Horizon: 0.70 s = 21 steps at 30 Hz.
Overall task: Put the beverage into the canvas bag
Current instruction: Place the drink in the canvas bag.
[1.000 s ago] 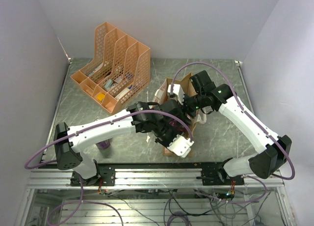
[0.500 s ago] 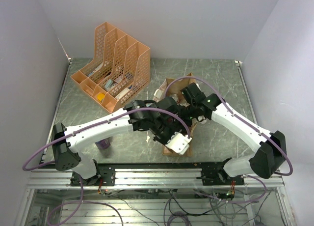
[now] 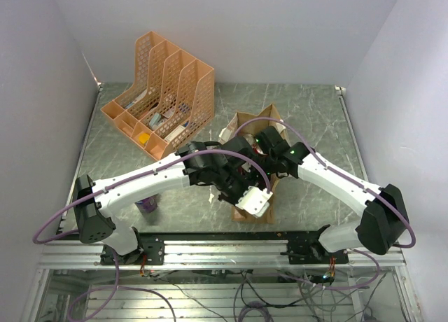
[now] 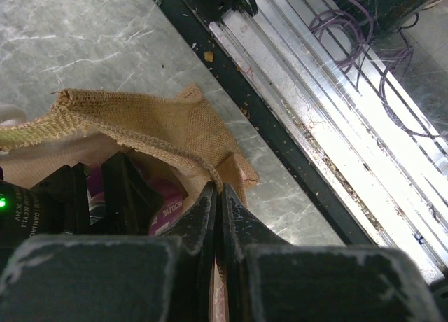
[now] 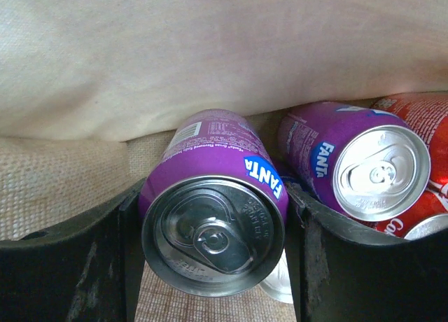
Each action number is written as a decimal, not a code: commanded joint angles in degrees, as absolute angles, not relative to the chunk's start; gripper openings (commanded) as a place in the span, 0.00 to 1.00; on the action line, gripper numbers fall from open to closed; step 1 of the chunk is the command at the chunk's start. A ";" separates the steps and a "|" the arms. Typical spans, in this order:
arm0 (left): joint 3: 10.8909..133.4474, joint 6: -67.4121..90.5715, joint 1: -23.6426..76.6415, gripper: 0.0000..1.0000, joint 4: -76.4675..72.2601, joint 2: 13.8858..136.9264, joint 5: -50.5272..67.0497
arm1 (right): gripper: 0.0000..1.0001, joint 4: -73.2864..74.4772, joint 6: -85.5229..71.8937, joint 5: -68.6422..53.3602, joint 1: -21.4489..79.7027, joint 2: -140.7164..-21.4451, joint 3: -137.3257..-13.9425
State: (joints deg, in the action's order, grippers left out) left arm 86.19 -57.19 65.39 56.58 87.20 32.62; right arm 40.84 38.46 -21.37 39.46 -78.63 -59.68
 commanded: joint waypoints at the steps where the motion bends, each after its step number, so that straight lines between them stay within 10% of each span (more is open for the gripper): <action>1: 85.25 -56.55 64.62 0.11 57.84 87.16 33.00 | 0.04 34.15 40.38 -21.48 40.06 -79.43 -58.13; 21: 85.51 -56.57 64.43 0.14 57.35 88.35 33.05 | 0.19 27.51 42.42 -16.38 40.17 -86.47 -52.91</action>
